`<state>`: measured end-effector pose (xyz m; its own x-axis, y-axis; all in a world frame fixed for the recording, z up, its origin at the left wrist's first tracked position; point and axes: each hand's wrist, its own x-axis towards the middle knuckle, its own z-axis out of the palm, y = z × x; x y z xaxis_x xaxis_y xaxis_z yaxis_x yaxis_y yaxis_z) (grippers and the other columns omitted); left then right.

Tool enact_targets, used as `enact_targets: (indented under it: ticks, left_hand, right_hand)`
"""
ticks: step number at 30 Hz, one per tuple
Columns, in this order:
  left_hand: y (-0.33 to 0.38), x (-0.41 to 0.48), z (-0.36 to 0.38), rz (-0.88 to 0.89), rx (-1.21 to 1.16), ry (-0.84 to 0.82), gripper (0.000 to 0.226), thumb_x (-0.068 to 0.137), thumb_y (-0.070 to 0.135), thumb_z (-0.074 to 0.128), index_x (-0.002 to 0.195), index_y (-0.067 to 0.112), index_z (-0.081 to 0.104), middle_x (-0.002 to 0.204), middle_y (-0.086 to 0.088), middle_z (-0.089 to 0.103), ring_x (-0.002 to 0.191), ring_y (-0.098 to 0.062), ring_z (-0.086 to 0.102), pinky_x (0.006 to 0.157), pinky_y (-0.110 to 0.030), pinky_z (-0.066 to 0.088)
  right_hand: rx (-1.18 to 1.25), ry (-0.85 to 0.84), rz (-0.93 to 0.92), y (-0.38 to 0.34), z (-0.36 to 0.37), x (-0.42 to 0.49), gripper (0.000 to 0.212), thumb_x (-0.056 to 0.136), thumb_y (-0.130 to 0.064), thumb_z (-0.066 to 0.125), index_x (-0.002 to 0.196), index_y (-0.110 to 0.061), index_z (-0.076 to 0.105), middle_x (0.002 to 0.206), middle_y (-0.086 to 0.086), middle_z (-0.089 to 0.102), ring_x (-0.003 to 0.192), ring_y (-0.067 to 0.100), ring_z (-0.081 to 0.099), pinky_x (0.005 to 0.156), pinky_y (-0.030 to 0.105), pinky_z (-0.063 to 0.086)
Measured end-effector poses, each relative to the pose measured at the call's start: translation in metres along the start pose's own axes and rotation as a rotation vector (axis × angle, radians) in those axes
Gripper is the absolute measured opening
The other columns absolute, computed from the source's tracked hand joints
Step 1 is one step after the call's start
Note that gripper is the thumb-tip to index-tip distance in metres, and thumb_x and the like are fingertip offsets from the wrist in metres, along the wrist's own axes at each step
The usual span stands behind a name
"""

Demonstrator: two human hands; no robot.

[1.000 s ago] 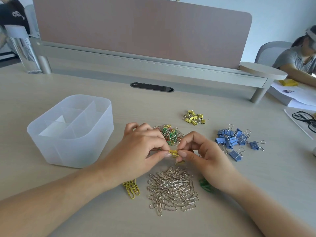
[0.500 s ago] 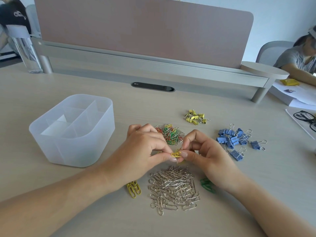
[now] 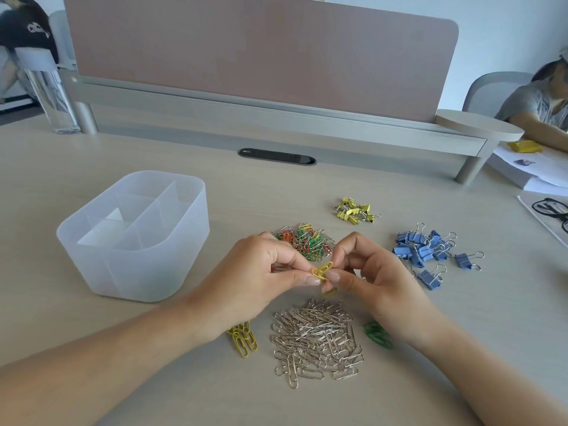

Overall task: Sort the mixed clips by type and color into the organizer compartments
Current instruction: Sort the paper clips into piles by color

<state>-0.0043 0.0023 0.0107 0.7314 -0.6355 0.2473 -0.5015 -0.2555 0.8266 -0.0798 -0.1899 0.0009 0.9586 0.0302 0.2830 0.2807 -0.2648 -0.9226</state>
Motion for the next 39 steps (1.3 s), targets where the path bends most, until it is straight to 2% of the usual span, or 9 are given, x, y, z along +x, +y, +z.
enact_targets:
  ticks: [6, 10, 14, 18, 22, 25, 28, 36, 39]
  left_hand:
    - [0.0080, -0.0021, -0.0024, -0.098, -0.172, -0.148, 0.012, 0.084, 0.019, 0.073, 0.085, 0.031, 0.076, 0.086, 0.012, 0.075, 0.073, 0.007, 0.061, 0.071, -0.008, 0.043]
    - [0.0095, -0.0038, -0.0025, -0.130, -0.163, -0.108, 0.006, 0.085, 0.024, 0.073, 0.086, 0.028, 0.077, 0.073, 0.010, 0.072, 0.059, 0.006, 0.052, 0.058, -0.007, 0.037]
    - [0.0097, -0.0041, -0.0024, -0.124, -0.116, -0.093, 0.008, 0.084, 0.028, 0.073, 0.078, 0.032, 0.075, 0.074, 0.004, 0.071, 0.065, 0.000, 0.053, 0.063, -0.013, 0.039]
    - [0.0102, -0.0037, -0.0029, -0.135, -0.118, -0.090, 0.010, 0.085, 0.029, 0.072, 0.077, 0.033, 0.076, 0.070, 0.004, 0.067, 0.062, -0.001, 0.049, 0.061, -0.016, 0.037]
    - [0.0112, -0.0036, -0.0050, -0.152, -0.172, -0.074, 0.007, 0.084, 0.026, 0.073, 0.079, 0.026, 0.077, 0.075, 0.004, 0.073, 0.060, 0.000, 0.052, 0.059, -0.012, 0.039]
    - [0.0107, -0.0027, -0.0056, -0.158, -0.200, -0.066, 0.007, 0.085, 0.020, 0.072, 0.083, 0.017, 0.078, 0.068, 0.002, 0.067, 0.045, 0.004, 0.041, 0.048, -0.007, 0.029]
    - [0.0108, -0.0027, -0.0049, -0.150, -0.209, -0.084, 0.007, 0.086, 0.018, 0.071, 0.084, 0.017, 0.078, 0.066, 0.006, 0.064, 0.044, 0.003, 0.040, 0.047, -0.007, 0.028]
    - [0.0047, -0.0012, -0.0052, -0.118, -0.163, -0.088, 0.008, 0.086, 0.026, 0.072, 0.082, 0.026, 0.078, 0.082, -0.013, 0.070, 0.052, 0.000, 0.040, 0.053, -0.014, 0.031]
    - [0.0043, -0.0010, -0.0047, -0.088, -0.146, -0.140, 0.008, 0.082, 0.040, 0.072, 0.085, 0.034, 0.077, 0.085, -0.008, 0.073, 0.071, -0.024, 0.058, 0.069, -0.037, 0.045]
  right_hand:
    - [-0.092, 0.017, -0.065, 0.0000, -0.0006, -0.0008, 0.009, 0.090, -0.014, 0.063, 0.088, -0.013, 0.055, 0.074, 0.006, 0.067, 0.074, 0.035, 0.055, 0.073, 0.053, 0.043]
    - [-0.135, 0.013, -0.090, -0.0011, -0.0001, -0.0003, 0.009, 0.090, -0.015, 0.063, 0.088, -0.018, 0.055, 0.074, 0.005, 0.067, 0.071, 0.025, 0.055, 0.070, 0.043, 0.042]
    - [-0.161, 0.005, -0.105, -0.0030, -0.0004, -0.0008, 0.009, 0.089, -0.013, 0.063, 0.088, -0.016, 0.055, 0.074, 0.005, 0.066, 0.070, 0.016, 0.056, 0.068, 0.032, 0.041]
    - [-0.151, -0.007, -0.096, -0.0048, 0.0003, -0.0013, 0.005, 0.090, -0.017, 0.062, 0.094, -0.016, 0.058, 0.075, 0.006, 0.067, 0.073, 0.021, 0.061, 0.076, 0.049, 0.047]
    - [-0.270, -0.002, -0.099, -0.0051, 0.0001, -0.0036, 0.015, 0.094, -0.041, 0.054, 0.098, -0.028, 0.059, 0.085, -0.008, 0.071, 0.086, 0.020, 0.066, 0.093, 0.060, 0.039]
    - [-0.414, 0.014, -0.132, -0.0053, 0.0012, -0.0055, 0.020, 0.089, -0.050, 0.057, 0.098, -0.033, 0.061, 0.090, -0.017, 0.068, 0.086, 0.016, 0.059, 0.087, 0.046, 0.041]
    - [-0.568, 0.064, -0.172, -0.0064, 0.0015, -0.0066, 0.019, 0.083, -0.050, 0.067, 0.096, -0.037, 0.062, 0.088, -0.023, 0.065, 0.085, 0.006, 0.052, 0.078, 0.029, 0.033]
    - [-0.629, 0.138, -0.211, -0.0090, 0.0006, -0.0062, 0.011, 0.080, -0.047, 0.067, 0.085, -0.038, 0.071, 0.081, -0.027, 0.062, 0.078, 0.000, 0.049, 0.077, 0.017, 0.029]
    - [-0.583, 0.165, -0.211, -0.0094, 0.0003, -0.0064, 0.015, 0.076, -0.049, 0.068, 0.082, -0.036, 0.072, 0.078, -0.026, 0.063, 0.076, 0.001, 0.049, 0.075, 0.015, 0.030]
